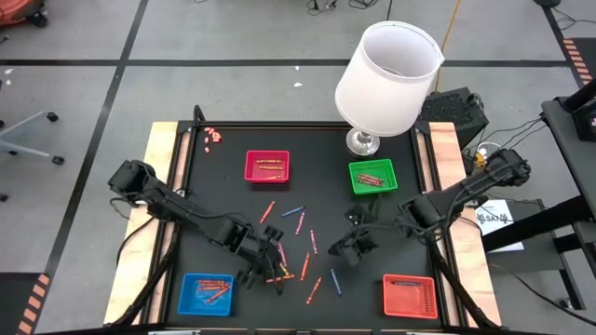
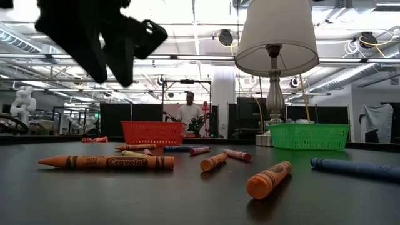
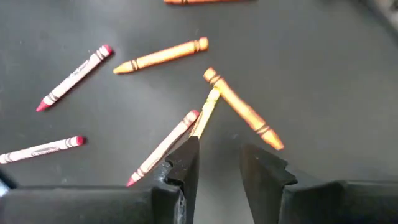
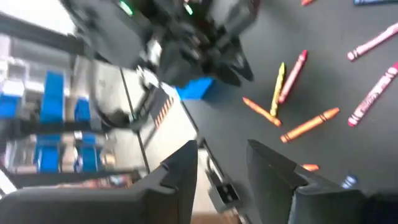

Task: Sort crayons
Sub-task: Put the yellow crayon into the red basket

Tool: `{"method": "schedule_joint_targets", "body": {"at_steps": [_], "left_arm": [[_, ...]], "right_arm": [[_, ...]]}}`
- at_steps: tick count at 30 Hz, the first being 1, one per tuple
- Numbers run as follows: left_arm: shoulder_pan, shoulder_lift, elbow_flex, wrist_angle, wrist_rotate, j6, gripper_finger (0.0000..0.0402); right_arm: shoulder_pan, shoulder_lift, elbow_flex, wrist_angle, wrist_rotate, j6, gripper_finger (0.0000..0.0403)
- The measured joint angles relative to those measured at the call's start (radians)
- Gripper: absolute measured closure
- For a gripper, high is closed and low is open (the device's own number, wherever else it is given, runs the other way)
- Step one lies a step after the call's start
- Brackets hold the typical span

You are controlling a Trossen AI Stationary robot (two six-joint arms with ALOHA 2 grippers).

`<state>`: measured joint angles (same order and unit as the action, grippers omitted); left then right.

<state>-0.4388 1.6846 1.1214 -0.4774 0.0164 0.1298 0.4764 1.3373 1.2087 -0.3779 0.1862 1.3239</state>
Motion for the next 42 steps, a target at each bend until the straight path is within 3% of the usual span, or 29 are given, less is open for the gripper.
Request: {"method": "schedule_joint_targets", "body": {"at_steps": [7, 12, 20, 31, 42], "left_arm": [[0.000, 0.089, 0.000, 0.009, -0.071, 0.043, 0.0272], [0.009, 0.147, -0.001, 0.014, -0.077, 0.089, 0.0272], [0.036, 0.179, -0.001, 0.027, -0.070, 0.086, 0.0272], [0.053, 0.184, -0.001, 0.025, -0.023, 0.086, 0.0274], [0.044, 0.184, -0.001, 0.022, -0.018, 0.086, 0.0366]], "right_arm": [[0.113, 0.002, 0.000, 0.014, 0.217, 0.147, 0.0282], [0.175, 0.026, 0.000, 0.015, 0.286, 0.243, 0.0282], [0.200, 0.054, 0.000, 0.009, 0.283, 0.284, 0.0282], [0.189, 0.047, 0.000, -0.019, 0.282, 0.159, 0.0282], [0.159, 0.047, 0.000, -0.072, 0.212, 0.118, 0.0282]]}}
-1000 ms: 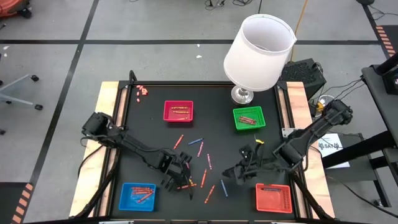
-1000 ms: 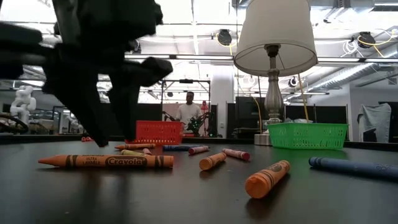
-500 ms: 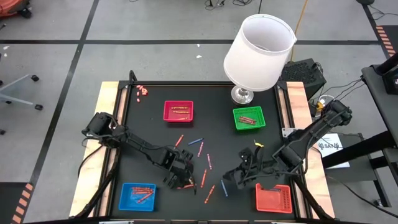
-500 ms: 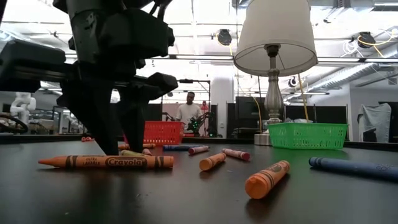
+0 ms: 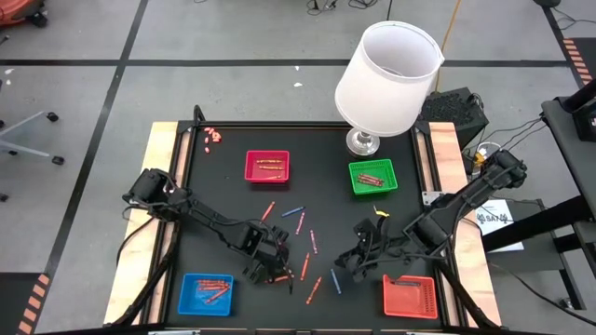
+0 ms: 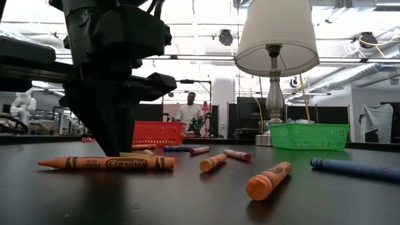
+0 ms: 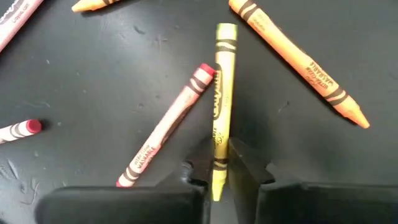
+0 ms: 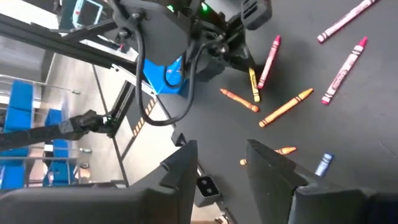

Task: Sort crayons
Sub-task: Put the yellow crayon into the red basket

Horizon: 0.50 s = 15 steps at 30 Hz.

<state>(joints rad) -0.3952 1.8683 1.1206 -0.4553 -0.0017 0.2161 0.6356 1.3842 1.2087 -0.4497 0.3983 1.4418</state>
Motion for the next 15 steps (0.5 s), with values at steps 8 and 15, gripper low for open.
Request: {"method": "schedule_joint_targets", "body": {"at_steps": [8, 15], "left_arm": [[0.000, 0.000, 0.000, 0.002, 0.000, 0.000, 0.0397], [0.000, -0.004, 0.000, -0.001, 0.002, 0.000, 0.0396]], "right_arm": [[-0.027, 0.000, 0.000, -0.005, -0.011, -0.018, 0.0282], [-0.033, 0.000, 0.000, -0.004, -0.011, -0.021, 0.0282]]}}
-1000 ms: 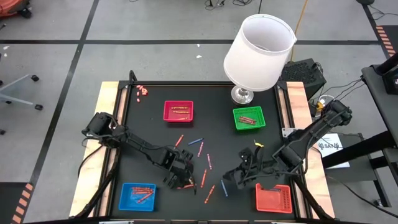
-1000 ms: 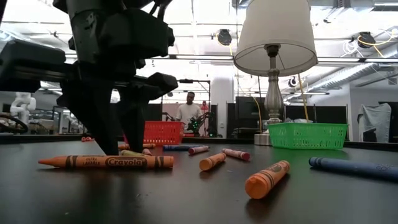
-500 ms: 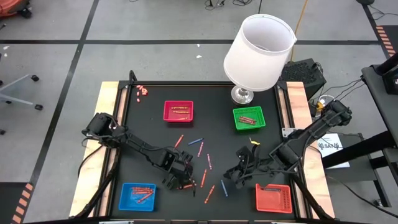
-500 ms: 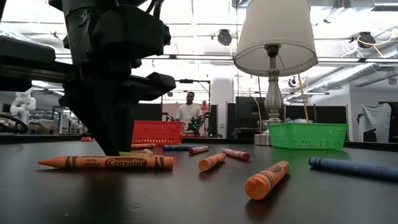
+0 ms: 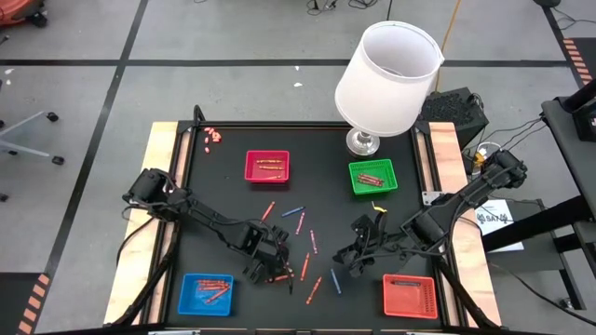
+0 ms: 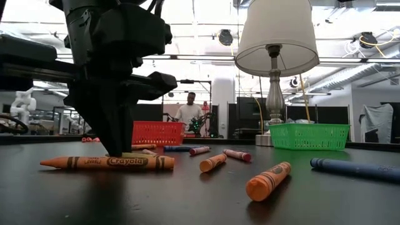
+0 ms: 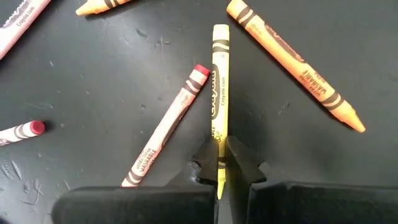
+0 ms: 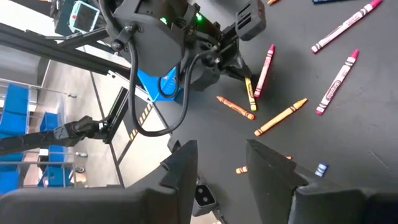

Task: Sort crayons
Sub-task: Put the yellow crayon into the red basket

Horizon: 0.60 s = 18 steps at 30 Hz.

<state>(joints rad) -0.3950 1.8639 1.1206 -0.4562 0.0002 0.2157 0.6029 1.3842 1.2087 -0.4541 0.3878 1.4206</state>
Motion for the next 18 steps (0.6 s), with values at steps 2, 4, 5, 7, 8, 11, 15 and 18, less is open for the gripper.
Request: {"method": "schedule_joint_targets", "body": {"at_steps": [2, 4, 5, 7, 8, 11, 15, 18], "left_arm": [[0.000, -0.010, -0.001, -0.008, 0.004, 0.000, 0.0396], [0.000, -0.030, -0.001, -0.010, 0.006, 0.000, 0.0396], [0.000, -0.043, -0.001, -0.012, 0.006, 0.000, 0.0396], [0.000, -0.072, -0.001, -0.026, 0.011, 0.000, 0.0396], [0.000, -0.087, -0.001, -0.033, 0.016, 0.000, 0.0396], [0.000, -0.140, -0.001, -0.064, 0.023, 0.000, 0.0396], [0.000, -0.208, 0.000, -0.092, 0.026, -0.002, 0.0396], [0.000, -0.258, 0.000, -0.085, 0.026, -0.035, 0.0396]], "right_arm": [[0.000, 0.000, 0.000, 0.000, 0.000, 0.004, 0.0282], [0.000, 0.000, 0.000, 0.000, 0.000, 0.004, 0.0282], [0.000, 0.000, 0.000, 0.000, 0.000, 0.004, 0.0282], [0.000, 0.000, 0.000, 0.000, 0.000, 0.004, 0.0282], [0.000, 0.000, 0.000, 0.000, 0.000, 0.003, 0.0282], [-0.001, 0.000, 0.000, -0.007, 0.000, -0.002, 0.0282], [-0.001, 0.000, 0.000, -0.024, 0.000, -0.004, 0.0282], [-0.001, 0.000, 0.000, -0.042, 0.001, -0.003, 0.0282]]}}
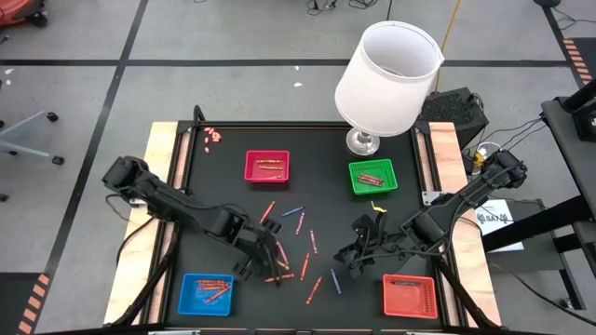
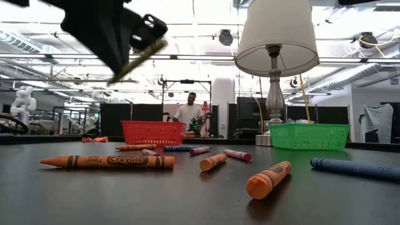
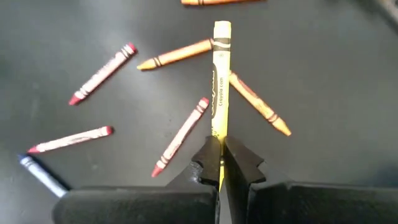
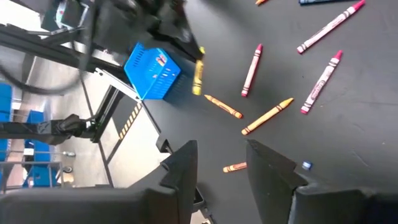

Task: Sort crayons
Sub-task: Put the yellow crayon into the red basket

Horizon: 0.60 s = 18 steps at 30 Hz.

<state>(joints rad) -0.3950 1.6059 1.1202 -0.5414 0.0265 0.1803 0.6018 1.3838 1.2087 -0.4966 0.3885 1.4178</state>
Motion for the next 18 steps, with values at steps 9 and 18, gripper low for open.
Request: {"method": "schedule_joint_targets", "body": {"at_steps": [9, 18], "left_arm": [[0.000, -0.126, 0.000, 0.001, -0.001, -0.123, 0.0396], [0.000, -0.253, 0.000, 0.009, -0.003, -0.226, 0.0396]], "right_arm": [[0.000, 0.000, 0.000, -0.011, 0.032, 0.002, 0.0282], [0.000, 0.000, 0.000, -0.010, 0.122, 0.007, 0.0282]]}}
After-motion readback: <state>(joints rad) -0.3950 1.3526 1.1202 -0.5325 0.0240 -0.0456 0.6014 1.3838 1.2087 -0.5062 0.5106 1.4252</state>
